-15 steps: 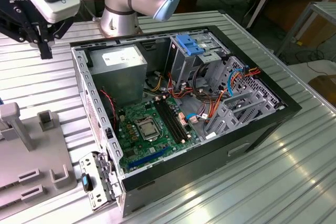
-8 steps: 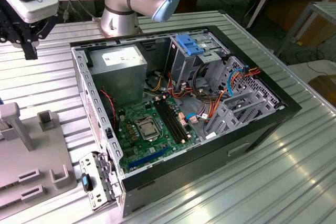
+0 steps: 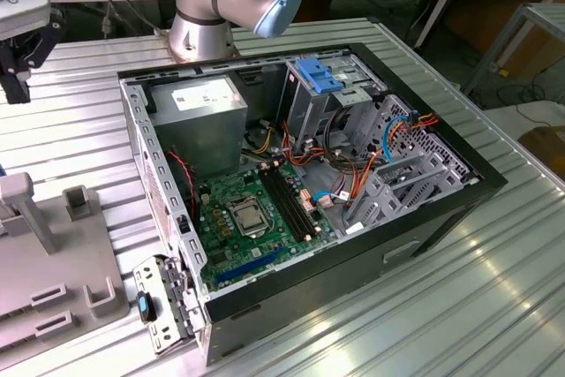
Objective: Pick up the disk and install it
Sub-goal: 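Reach for the disk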
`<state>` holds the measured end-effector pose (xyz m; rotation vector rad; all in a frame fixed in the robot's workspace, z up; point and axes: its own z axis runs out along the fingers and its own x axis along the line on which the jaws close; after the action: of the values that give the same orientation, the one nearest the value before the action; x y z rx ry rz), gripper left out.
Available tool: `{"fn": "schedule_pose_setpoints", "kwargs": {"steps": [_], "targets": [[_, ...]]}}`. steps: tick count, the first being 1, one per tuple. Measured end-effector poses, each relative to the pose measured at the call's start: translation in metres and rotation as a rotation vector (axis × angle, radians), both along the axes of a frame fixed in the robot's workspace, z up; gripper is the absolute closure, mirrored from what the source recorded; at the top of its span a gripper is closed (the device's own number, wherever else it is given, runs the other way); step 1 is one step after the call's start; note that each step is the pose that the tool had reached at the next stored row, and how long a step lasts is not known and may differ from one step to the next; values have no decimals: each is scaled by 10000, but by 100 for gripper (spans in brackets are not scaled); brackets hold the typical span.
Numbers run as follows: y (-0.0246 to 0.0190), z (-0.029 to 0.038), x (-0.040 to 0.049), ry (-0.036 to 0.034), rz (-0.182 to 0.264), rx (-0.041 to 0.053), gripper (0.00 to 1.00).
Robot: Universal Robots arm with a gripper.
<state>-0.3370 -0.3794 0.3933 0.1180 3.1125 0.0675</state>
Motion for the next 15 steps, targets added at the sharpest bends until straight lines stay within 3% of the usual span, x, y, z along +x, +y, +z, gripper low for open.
{"fn": "schedule_pose_setpoints", "kwargs": {"steps": [6,11,15], "targets": [[12,0,-115,0,0,0,89],[23,-2,-476,-1,1,1,89],[24,-3,-650,-2,0,2,89]]}}
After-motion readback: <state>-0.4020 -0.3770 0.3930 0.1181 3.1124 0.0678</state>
